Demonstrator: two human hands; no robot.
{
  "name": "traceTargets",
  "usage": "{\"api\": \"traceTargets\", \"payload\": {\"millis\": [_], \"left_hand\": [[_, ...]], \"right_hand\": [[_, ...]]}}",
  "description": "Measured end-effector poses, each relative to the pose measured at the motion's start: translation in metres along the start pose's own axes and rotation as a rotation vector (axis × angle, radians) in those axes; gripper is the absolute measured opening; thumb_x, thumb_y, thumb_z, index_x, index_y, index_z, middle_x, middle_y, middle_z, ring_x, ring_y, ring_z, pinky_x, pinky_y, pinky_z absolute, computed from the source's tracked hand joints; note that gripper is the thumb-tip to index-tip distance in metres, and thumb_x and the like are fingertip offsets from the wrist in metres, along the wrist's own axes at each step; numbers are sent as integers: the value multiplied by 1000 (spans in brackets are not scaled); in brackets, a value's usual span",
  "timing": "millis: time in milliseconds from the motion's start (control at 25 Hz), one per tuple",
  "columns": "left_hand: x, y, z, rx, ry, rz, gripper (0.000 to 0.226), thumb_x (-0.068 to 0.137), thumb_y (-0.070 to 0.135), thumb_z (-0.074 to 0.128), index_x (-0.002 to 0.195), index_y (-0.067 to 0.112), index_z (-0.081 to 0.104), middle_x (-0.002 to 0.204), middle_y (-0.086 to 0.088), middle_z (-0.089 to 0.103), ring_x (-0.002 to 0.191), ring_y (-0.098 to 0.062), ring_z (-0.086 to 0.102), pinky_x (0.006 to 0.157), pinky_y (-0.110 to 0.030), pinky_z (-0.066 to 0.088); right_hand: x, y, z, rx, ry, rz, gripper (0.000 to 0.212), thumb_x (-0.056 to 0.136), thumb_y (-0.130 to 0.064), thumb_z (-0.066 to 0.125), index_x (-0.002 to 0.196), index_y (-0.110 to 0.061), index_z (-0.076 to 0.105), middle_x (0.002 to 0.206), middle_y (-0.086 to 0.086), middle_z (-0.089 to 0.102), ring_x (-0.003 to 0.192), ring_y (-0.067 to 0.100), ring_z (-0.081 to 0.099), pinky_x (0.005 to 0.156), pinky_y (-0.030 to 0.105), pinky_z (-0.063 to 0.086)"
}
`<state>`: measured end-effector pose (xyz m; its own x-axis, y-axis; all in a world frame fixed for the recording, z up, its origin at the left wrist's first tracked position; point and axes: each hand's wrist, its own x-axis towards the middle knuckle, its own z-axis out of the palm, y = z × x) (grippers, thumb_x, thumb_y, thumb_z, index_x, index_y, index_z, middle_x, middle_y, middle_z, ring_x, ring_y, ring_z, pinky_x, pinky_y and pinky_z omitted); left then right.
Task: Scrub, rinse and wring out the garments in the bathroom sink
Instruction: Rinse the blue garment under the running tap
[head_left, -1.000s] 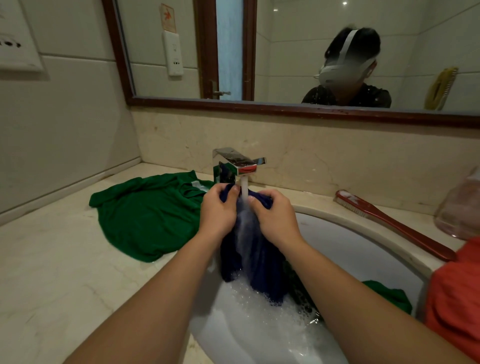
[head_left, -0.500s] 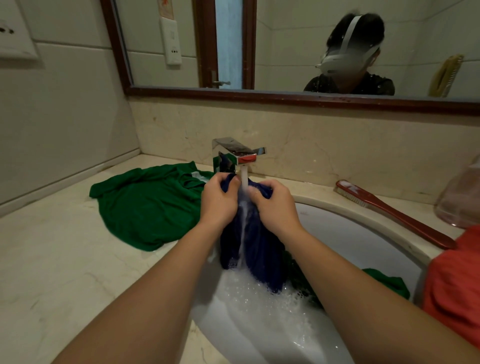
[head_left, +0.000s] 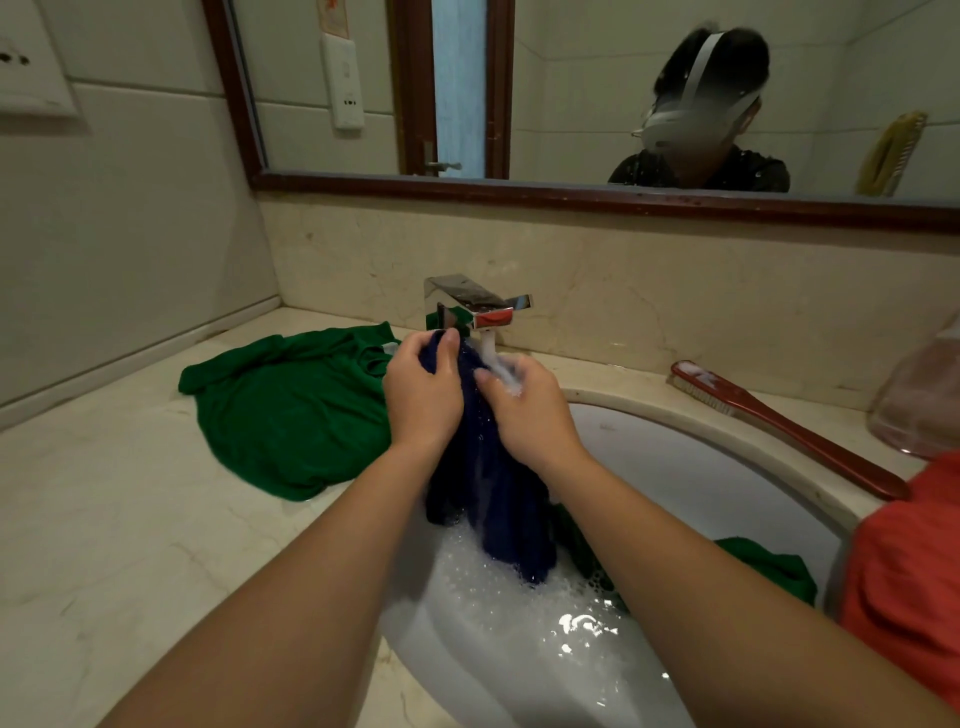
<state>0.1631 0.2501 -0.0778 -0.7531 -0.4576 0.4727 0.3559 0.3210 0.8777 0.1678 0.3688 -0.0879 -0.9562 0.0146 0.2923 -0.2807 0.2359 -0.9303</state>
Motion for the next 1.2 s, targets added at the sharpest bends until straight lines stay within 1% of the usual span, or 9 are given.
{"api": "traceTargets", "payload": {"millis": [160, 280, 360, 440, 560, 720, 880, 1040, 1200], "left_hand": [[-6, -2, 8, -42, -270, -102, 12, 101, 23, 59, 98, 17, 68, 89, 4, 71, 81, -11, 68, 66, -16, 51], [-11, -4, 13, -88, -437, -247, 18, 102, 30, 58, 103, 15, 69, 94, -7, 75, 86, -24, 73, 78, -42, 61], [-9, -5, 14, -74, -432, -278, 19, 102, 30, 56, 105, 17, 68, 96, -9, 74, 88, -29, 72, 79, -48, 60], [-7, -2, 14, -112, -311, -261, 19, 104, 26, 54, 108, 14, 68, 94, -4, 72, 87, -22, 71, 75, -32, 60], [0, 4, 9, -86, -62, -110, 19, 104, 25, 54, 105, 10, 66, 85, 8, 64, 75, 1, 59, 61, -6, 42], [4, 3, 2, -94, 46, -62, 21, 104, 26, 55, 96, 9, 64, 80, 6, 63, 67, 4, 56, 59, -7, 40], [0, 0, 6, -41, -123, -88, 23, 105, 30, 53, 99, 12, 66, 83, 7, 67, 74, -3, 61, 58, -8, 42], [-6, -3, 13, -74, -295, -166, 19, 104, 27, 55, 100, 14, 69, 89, -3, 73, 85, -19, 70, 75, -36, 56], [-4, 6, 8, -87, -96, -36, 18, 105, 26, 54, 100, 14, 66, 84, 8, 66, 71, 6, 61, 65, -12, 48]], "right_hand": [[8, 5, -21, 23, 176, 11, 11, 96, -30, 68, 103, -21, 70, 93, -5, 73, 86, 12, 69, 80, 36, 58], [9, 7, -33, 35, 231, -11, 5, 93, -29, 72, 98, -28, 71, 92, -9, 73, 89, 11, 69, 86, 41, 59], [7, 6, -32, 36, 235, -25, 4, 93, -29, 73, 97, -28, 71, 91, -9, 73, 89, 11, 69, 87, 42, 59], [6, 5, -26, 31, 219, -38, 6, 94, -28, 72, 99, -25, 71, 92, -7, 73, 89, 11, 69, 87, 43, 59], [2, 2, -14, 11, 71, -65, 12, 94, -28, 71, 101, -18, 71, 91, -2, 74, 87, 13, 70, 85, 43, 59], [-1, -3, -3, -1, -52, -72, 16, 89, -35, 76, 90, -19, 74, 83, 4, 73, 80, 24, 71, 76, 50, 59], [2, -6, -20, 80, 42, -31, 4, 91, -24, 75, 88, -23, 77, 83, -1, 77, 81, 20, 74, 78, 45, 60], [3, -6, -34, 152, 182, -5, 11, 89, -22, 79, 88, -32, 75, 85, -10, 77, 82, 8, 73, 81, 35, 62], [2, -6, -26, 117, 112, -14, 10, 90, -22, 76, 100, -25, 75, 92, -7, 77, 88, 11, 73, 86, 39, 61]]}}
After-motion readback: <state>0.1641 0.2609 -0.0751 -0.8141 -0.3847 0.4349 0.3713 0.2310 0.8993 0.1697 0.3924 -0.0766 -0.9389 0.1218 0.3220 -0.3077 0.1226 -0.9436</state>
